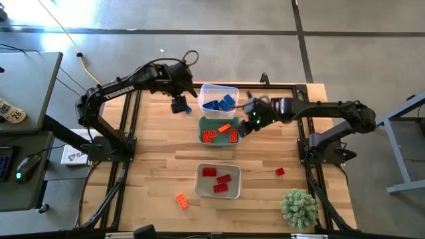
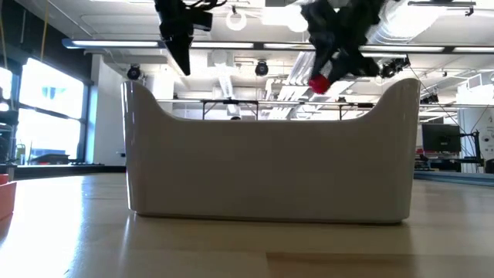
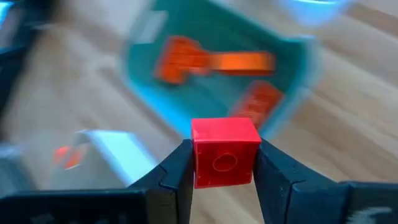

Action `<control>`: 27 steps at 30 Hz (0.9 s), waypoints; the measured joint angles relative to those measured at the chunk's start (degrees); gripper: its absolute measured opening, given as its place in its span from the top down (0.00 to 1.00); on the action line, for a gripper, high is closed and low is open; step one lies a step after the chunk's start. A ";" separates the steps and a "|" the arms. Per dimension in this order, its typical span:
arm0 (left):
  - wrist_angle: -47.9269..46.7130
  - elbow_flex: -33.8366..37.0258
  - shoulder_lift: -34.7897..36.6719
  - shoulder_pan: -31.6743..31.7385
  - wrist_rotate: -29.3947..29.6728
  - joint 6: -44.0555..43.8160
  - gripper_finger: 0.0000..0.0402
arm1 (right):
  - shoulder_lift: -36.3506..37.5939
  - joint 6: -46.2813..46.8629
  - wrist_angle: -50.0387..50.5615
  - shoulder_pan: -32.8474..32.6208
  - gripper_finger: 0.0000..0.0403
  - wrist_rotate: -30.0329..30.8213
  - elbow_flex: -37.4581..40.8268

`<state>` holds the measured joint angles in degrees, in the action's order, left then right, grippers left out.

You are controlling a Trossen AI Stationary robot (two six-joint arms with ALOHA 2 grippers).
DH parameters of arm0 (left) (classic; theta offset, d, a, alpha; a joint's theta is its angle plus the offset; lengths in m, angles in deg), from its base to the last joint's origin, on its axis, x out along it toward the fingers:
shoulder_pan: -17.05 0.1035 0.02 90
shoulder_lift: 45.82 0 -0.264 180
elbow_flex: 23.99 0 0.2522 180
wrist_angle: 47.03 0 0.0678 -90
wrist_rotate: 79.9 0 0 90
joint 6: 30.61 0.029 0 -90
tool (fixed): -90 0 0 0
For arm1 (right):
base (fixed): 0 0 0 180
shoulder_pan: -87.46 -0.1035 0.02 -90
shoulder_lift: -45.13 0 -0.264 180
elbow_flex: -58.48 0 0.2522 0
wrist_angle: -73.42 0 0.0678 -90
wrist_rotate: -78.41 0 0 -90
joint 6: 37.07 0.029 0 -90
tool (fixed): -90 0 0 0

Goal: Sort & place blocks by color
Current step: Put the red game piece into the white bin

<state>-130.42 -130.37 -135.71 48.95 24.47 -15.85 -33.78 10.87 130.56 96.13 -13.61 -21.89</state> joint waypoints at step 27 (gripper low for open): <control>0.56 0.02 -9.22 16.38 -6.70 5.46 0.41 | -15.39 2.64 -25.10 -25.52 0.71 -3.73 -0.04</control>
<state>-129.86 -130.35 -144.93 65.34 17.77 -10.39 -49.17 13.52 105.46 70.60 -17.34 -21.94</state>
